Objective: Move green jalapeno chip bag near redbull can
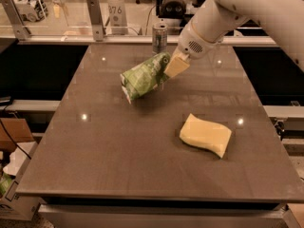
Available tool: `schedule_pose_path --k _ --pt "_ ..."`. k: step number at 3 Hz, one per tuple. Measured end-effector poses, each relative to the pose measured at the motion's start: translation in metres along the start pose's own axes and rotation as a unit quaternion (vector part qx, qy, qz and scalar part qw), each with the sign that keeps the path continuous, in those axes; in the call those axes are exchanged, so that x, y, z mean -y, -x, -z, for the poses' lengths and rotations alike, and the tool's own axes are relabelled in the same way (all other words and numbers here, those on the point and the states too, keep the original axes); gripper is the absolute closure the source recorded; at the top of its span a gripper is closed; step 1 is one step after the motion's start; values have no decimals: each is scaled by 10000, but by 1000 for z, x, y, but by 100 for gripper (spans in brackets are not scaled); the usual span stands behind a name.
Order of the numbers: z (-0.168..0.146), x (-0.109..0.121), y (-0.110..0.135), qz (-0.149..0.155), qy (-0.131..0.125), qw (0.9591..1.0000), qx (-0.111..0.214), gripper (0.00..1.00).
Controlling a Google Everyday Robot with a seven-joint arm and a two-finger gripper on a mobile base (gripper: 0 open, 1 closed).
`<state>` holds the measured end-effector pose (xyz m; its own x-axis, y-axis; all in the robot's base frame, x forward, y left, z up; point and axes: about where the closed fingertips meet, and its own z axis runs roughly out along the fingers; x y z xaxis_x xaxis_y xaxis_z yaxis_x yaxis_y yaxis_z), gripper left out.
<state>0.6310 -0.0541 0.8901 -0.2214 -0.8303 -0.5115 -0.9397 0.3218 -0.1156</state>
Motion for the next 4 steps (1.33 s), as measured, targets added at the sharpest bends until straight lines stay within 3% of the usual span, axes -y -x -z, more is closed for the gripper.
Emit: schedule_pose_path --k 1,3,4 --pt "7 41 -17 -112 -206 9997 55 100" --pt "3 92 -43 -134 -423 9989 156 67" --pt "-3 97 -51 -59 -377 9991 189 44"
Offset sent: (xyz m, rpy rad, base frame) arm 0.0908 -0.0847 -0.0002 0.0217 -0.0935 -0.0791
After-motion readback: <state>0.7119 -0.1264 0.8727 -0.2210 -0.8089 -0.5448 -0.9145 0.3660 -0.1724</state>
